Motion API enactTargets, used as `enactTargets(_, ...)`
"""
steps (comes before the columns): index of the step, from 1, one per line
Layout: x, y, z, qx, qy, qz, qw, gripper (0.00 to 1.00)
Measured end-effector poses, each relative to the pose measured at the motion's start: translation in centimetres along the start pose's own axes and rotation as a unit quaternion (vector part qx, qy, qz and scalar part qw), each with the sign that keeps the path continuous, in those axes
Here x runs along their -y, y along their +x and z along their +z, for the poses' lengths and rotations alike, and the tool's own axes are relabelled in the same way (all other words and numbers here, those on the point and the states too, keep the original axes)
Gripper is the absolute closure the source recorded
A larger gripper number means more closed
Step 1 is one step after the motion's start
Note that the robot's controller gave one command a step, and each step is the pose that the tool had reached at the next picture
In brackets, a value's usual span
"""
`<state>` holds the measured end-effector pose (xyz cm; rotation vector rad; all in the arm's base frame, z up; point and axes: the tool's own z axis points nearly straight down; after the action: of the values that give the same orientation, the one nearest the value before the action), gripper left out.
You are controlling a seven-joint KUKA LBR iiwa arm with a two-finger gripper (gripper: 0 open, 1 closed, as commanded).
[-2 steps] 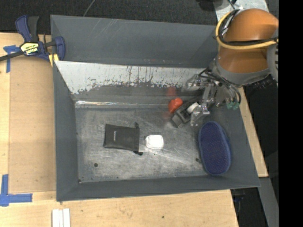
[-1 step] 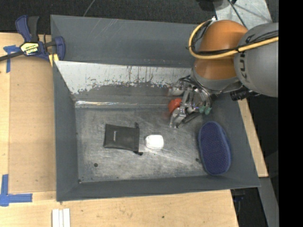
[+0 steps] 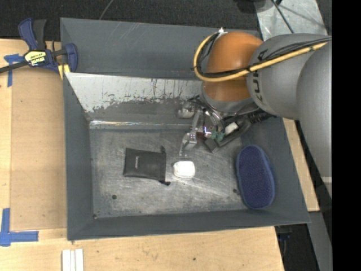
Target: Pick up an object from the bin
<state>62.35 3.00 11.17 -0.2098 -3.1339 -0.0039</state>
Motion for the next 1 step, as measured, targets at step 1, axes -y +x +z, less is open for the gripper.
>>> enactTargets(1,-6.60,3.01,-2.51,0.0009,-0.001,0.029,0.9996,0.00)
